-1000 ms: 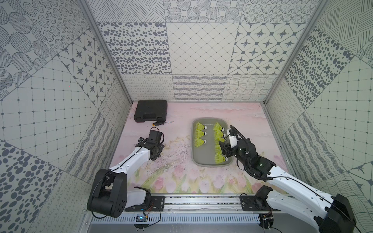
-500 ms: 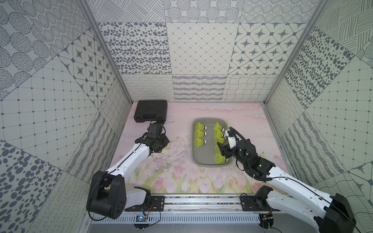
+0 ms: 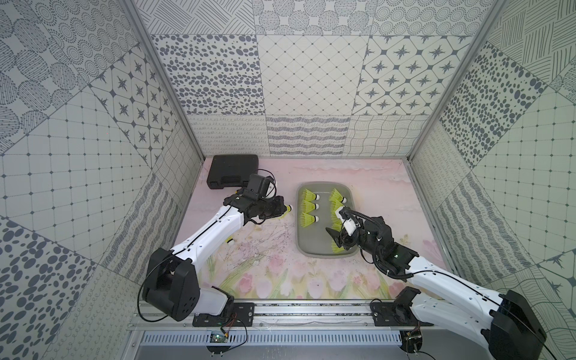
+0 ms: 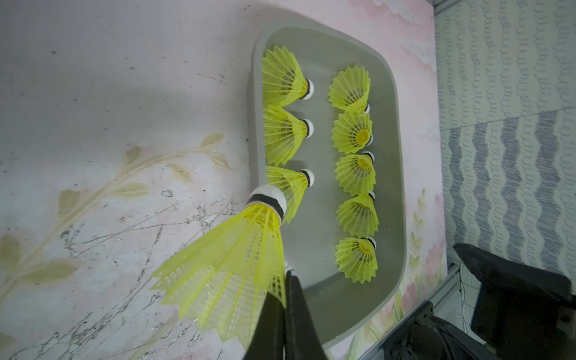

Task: Put the shuttlecocks into the storage box
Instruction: Place the shuttlecock in the storage box.

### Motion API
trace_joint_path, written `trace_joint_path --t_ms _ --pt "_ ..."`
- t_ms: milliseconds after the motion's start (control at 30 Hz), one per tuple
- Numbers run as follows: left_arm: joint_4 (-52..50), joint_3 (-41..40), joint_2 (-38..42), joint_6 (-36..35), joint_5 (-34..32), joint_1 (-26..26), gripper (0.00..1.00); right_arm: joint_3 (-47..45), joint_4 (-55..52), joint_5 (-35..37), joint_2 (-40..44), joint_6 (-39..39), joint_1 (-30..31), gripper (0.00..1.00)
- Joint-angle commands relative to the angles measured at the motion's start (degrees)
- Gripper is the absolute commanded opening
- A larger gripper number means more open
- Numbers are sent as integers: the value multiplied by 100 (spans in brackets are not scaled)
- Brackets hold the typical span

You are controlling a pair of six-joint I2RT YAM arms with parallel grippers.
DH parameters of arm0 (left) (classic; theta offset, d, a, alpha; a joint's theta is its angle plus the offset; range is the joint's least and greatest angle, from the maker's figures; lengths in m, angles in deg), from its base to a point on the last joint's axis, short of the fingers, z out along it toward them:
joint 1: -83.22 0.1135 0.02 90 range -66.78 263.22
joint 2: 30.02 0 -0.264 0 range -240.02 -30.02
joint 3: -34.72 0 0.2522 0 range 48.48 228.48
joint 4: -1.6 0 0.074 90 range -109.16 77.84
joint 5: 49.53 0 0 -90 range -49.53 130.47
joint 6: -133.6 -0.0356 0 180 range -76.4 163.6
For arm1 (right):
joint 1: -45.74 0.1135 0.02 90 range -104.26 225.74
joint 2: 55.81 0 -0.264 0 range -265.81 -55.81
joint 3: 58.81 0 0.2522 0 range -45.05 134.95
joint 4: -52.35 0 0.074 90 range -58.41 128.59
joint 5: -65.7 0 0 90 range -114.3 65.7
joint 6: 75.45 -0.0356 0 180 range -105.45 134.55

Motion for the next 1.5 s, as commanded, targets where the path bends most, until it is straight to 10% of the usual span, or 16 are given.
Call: trace_joint_path --t_ms 0,1000,1467 --pt "-446 425 -151 -869 1360 -220 0 57 557 -456 -151 479 8 72" --pt "-1554 1457 -1006 -1493 2561 -824 0 773 471 -1110 -1316 1779 12 64" --pt "-1353 1464 -1024 -1353 2626 -839 0 787 324 -1072 -1380 1745 21 39"
